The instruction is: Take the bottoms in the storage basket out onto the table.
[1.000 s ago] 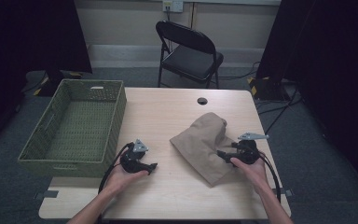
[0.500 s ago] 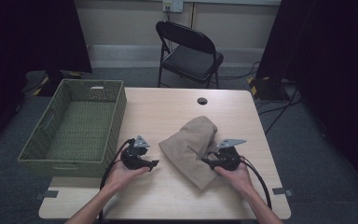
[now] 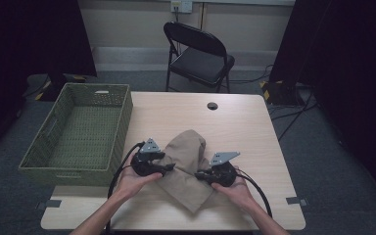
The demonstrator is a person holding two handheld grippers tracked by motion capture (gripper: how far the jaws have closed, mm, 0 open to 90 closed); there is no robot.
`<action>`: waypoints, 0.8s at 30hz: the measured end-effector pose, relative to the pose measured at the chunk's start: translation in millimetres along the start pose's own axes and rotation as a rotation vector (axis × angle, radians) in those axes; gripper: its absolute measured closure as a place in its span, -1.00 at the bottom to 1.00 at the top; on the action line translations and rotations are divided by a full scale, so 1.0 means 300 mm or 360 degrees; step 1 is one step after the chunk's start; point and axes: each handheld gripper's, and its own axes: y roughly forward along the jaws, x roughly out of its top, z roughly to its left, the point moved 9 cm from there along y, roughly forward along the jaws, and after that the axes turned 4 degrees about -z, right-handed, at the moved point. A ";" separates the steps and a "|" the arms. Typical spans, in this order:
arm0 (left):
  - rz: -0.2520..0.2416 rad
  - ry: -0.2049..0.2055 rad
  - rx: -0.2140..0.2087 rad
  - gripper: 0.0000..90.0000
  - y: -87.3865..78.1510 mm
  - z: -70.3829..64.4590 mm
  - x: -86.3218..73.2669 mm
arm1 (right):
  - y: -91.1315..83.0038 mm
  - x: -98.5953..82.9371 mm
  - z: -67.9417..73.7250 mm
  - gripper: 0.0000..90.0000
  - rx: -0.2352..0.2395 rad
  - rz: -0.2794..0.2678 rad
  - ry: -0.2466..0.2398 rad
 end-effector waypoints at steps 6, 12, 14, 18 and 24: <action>0.0029 -0.0041 -0.0071 0.57 0.037 -0.019 -0.001 | -0.073 0.073 -0.098 0.86 -0.0165 -0.0210 0.0110; 0.0062 -0.0097 -0.0236 0.58 0.068 -0.110 -0.006 | -0.120 0.114 -0.147 0.87 -0.0281 -0.0288 0.0105; 0.0076 -0.0083 -0.0240 0.57 0.081 -0.139 -0.004 | -0.113 0.103 -0.154 0.87 -0.0301 -0.0267 0.0095; 0.0047 -0.0048 -0.0198 0.54 0.092 -0.141 -0.001 | -0.082 0.053 -0.167 0.69 -0.0297 -0.0181 0.0143; 0.0076 -0.0090 -0.0185 0.53 0.133 -0.111 0.001 | -0.131 0.087 -0.161 0.14 -0.0339 -0.0262 0.0172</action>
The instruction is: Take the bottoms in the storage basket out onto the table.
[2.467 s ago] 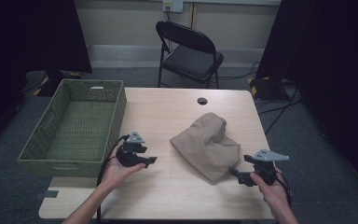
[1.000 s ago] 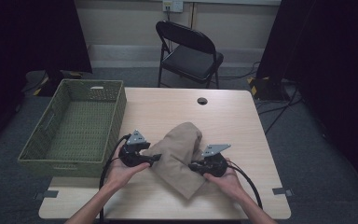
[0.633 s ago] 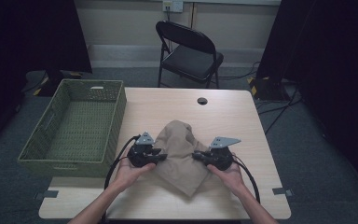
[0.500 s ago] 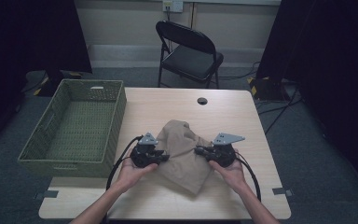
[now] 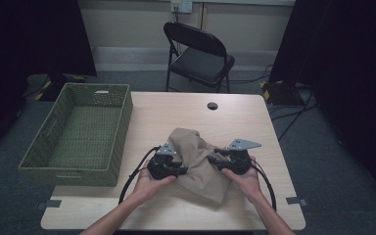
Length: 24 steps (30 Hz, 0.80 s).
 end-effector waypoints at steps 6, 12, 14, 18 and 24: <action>0.0056 -0.0011 0.0043 0.52 0.040 0.039 -0.009 | -0.096 0.010 0.067 -0.16 0.0028 -0.0025 -0.0043; 0.0100 0.0005 0.0072 0.51 0.074 0.050 -0.025 | -0.130 -0.075 0.147 -0.32 0.0189 0.0068 -0.0076; 0.0107 0.0036 0.0093 0.51 0.078 0.053 -0.027 | -0.125 -0.093 0.166 -0.41 0.0228 0.0080 -0.0076; 0.0110 0.0029 0.0132 0.51 0.072 0.077 -0.032 | -0.123 -0.081 0.208 -0.49 0.0304 0.0052 -0.0104; 0.0074 -0.0046 0.0164 0.52 0.047 0.139 -0.042 | -0.087 -0.131 0.258 -0.60 0.0399 0.0164 -0.0189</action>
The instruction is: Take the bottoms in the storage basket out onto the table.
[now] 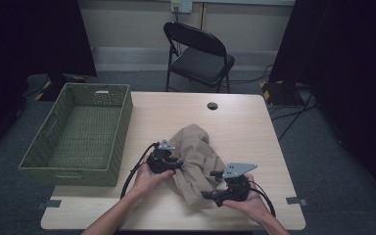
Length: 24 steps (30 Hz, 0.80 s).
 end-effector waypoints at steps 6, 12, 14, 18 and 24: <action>-0.0013 -0.0075 0.0000 0.51 -0.006 0.010 0.000 | 0.064 -0.033 0.009 -0.13 -0.0006 0.0138 -0.0117; -0.0284 -0.0047 -0.0006 0.35 -0.135 0.022 0.080 | 0.014 0.068 0.009 0.86 0.0047 -0.0053 -0.0023; -0.0314 -0.0049 -0.0012 0.33 -0.155 0.023 0.087 | 0.007 0.088 0.001 0.87 0.0038 -0.0089 0.0010; -0.0424 -0.0082 -0.0067 0.21 -0.219 0.021 0.125 | -0.013 0.188 -0.057 0.88 -0.0024 -0.0209 0.0069; -0.0462 -0.0102 -0.0100 0.02 -0.235 0.016 0.144 | 0.001 0.261 -0.160 0.86 -0.0076 -0.0261 0.0149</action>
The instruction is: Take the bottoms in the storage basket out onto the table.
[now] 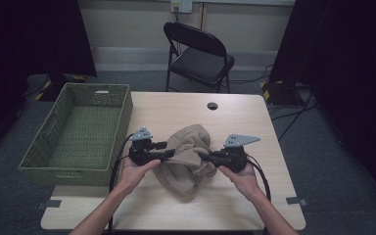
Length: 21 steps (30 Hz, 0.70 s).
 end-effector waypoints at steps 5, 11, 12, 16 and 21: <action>0.0002 -0.0037 0.0019 -0.11 -0.004 0.022 -0.005 | 0.082 -0.058 -0.148 0.82 -0.0152 0.0086 0.0132; 0.0109 0.0032 0.0009 -0.06 0.017 0.033 -0.045 | 0.151 -0.154 -0.191 0.82 -0.0208 0.0217 0.0142; 0.0132 0.0055 0.0014 -0.05 0.022 0.037 -0.055 | 0.162 -0.174 -0.192 0.81 -0.0209 0.0235 0.0143; 0.0254 0.0103 0.0035 0.05 0.040 0.067 -0.116 | 0.175 -0.209 -0.194 0.78 -0.0225 0.0279 0.0138; 0.0413 0.0177 0.0111 0.19 0.079 0.080 -0.181 | 0.166 -0.213 -0.195 0.55 -0.0261 0.0279 0.0120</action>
